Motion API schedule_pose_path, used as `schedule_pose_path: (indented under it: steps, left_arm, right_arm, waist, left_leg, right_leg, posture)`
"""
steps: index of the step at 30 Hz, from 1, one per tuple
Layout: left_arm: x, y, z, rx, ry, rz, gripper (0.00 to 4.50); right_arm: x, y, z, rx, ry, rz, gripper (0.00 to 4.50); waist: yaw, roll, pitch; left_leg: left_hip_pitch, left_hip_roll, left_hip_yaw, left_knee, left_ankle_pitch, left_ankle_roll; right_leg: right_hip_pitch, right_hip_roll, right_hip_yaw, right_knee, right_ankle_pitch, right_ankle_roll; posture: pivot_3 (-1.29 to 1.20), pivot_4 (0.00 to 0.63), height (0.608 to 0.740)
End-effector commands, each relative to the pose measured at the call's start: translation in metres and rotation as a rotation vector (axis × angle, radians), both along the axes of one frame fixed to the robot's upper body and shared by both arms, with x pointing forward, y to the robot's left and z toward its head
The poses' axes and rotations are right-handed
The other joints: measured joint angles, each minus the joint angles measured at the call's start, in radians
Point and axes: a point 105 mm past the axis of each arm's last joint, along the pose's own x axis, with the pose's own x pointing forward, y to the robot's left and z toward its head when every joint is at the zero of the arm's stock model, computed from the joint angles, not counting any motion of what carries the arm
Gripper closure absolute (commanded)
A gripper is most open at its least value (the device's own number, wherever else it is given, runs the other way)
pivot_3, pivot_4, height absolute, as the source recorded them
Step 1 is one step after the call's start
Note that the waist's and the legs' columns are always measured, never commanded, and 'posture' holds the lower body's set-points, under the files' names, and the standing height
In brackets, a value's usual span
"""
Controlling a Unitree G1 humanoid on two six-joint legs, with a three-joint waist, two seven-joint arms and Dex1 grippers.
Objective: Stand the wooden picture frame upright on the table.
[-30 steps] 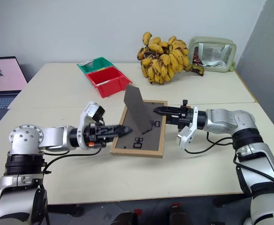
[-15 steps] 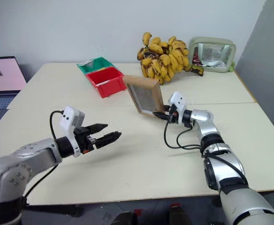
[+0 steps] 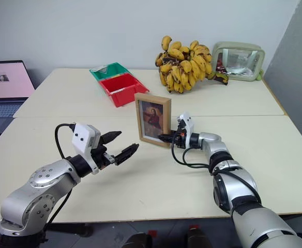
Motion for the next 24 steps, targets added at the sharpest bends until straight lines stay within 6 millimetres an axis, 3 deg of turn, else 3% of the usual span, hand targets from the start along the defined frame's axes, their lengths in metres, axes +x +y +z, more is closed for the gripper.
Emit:
schedule_pose_path:
  steps: [1, 7, 10, 13, 16, 21, 24]
  left_arm:
    - [0.001, 0.0, 0.007, 0.009, -0.044, -0.014, 0.0]
    - [0.007, 0.0, 0.005, 0.011, -0.044, -0.025, 0.0]
    - [0.011, 0.01, 0.004, 0.025, -0.041, -0.019, 0.0]
    - [0.014, 0.019, 0.0, 0.037, -0.023, -0.018, 0.0]
    - [0.02, 0.026, 0.002, 0.034, -0.004, -0.022, 0.0]
    - [0.041, 0.043, 0.032, 0.039, 0.014, -0.061, 0.0]
    - [0.049, 0.047, 0.057, 0.021, 0.028, -0.145, 0.0]
  right_arm:
    - [0.002, -0.006, 0.002, 0.015, 0.012, -0.017, 2.12]
    - [-0.002, -0.029, -0.013, -0.076, -0.012, -0.016, 0.83]
    - [-0.012, -0.071, -0.027, -0.228, -0.08, 0.011, 0.11]
    - [-0.024, -0.101, -0.026, -0.334, -0.182, 0.02, 0.05]
    - [-0.031, -0.11, 0.001, -0.31, -0.225, -0.018, 0.05]
    - [-0.058, -0.098, 0.081, -0.166, -0.275, -0.065, 0.05]
    - [-0.067, -0.095, 0.095, -0.169, -0.277, -0.078, 0.05]
  waist:
    - [0.0, 0.0, 0.0]
    - [0.002, 0.0, 0.0]
    - [0.004, 0.0, 0.0]
    - [0.013, 0.0, 0.0]
    - [0.014, 0.0, 0.0]
    - [0.0, 0.002, 0.001]
    - [0.0, 0.002, 0.001]
  left_leg:
    - [0.0, 0.0, 0.0, 0.0, 0.0, 0.0]
    - [0.0, 0.0, 0.0, 0.0, 0.0, 0.0]
    - [0.0, 0.0, 0.0, 0.0, 0.0, 0.0]
    - [0.0, -0.001, -0.001, 0.001, 0.0, 0.0]
    - [0.0, -0.001, -0.002, 0.001, 0.0, 0.0]
    - [0.0, 0.002, -0.003, 0.0, 0.0, 0.0]
    - [-0.001, 0.002, -0.003, 0.0, 0.0, 0.0]
  right_leg:
    - [0.0, 0.001, 0.0, 0.0, 0.0, 0.0]
    - [0.0, 0.002, 0.0, 0.0, 0.0, 0.0]
    - [0.0, 0.002, 0.0, 0.0, 0.0, 0.0]
    - [0.003, 0.001, -0.002, -0.002, 0.0, 0.0]
    - [0.004, 0.001, -0.002, -0.004, 0.0, 0.0]
    - [0.001, 0.0, -0.001, 0.0, 0.0, 0.0]
    - [0.0, 0.005, -0.002, 0.0, 0.0, 0.0]
  posture:
    - [0.0, 0.15, 0.74]
    - [0.0, 0.15, 0.74]
    - [0.0, 0.15, 0.74]
    - [0.0, 0.15, 0.74]
    - [0.0, 0.15, 0.74]
    - [0.0, 0.15, 0.74]
    - [0.0, 0.15, 0.74]
